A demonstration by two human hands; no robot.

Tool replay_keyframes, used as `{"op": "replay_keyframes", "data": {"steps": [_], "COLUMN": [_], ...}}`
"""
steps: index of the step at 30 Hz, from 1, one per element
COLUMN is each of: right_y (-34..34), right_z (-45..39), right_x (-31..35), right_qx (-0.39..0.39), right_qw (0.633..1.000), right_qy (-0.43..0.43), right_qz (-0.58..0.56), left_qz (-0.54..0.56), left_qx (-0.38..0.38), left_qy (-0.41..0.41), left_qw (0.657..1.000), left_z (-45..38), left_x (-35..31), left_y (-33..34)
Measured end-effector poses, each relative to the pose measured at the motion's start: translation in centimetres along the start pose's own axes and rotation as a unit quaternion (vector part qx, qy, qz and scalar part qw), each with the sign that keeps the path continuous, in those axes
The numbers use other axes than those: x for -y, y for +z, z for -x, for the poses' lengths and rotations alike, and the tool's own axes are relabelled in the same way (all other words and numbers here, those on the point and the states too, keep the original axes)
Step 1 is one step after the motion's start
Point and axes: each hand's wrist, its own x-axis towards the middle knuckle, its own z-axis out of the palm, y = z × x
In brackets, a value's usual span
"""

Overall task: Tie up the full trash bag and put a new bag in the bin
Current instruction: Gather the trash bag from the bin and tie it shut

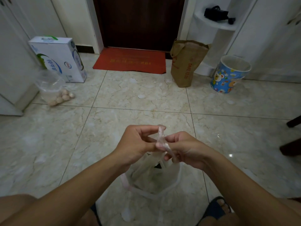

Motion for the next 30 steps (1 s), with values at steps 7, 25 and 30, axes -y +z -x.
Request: {"op": "replay_keyframes", "data": {"steps": [7, 25, 30], "right_y": [-0.5, -4.5, -6.8], "right_z": [-0.2, -1.9, -2.1], "right_x": [-0.1, -1.8, -3.8], "right_qx": [0.043, -0.361, -0.433], "right_qw": [0.998, 0.91, 0.874], "right_qy": [0.027, -0.013, 0.004], "right_qz": [0.041, 0.203, 0.221], "left_qz": [-0.051, -0.244, -0.152], "left_qx": [0.083, -0.038, -0.126], "left_qy": [0.04, -0.036, -0.129], "left_qw": [0.994, 0.968, 0.972], "left_z": [-0.5, -1.2, -1.0], "left_x": [0.3, 0.8, 3.1], "left_y": [0.2, -3.9, -5.8]}}
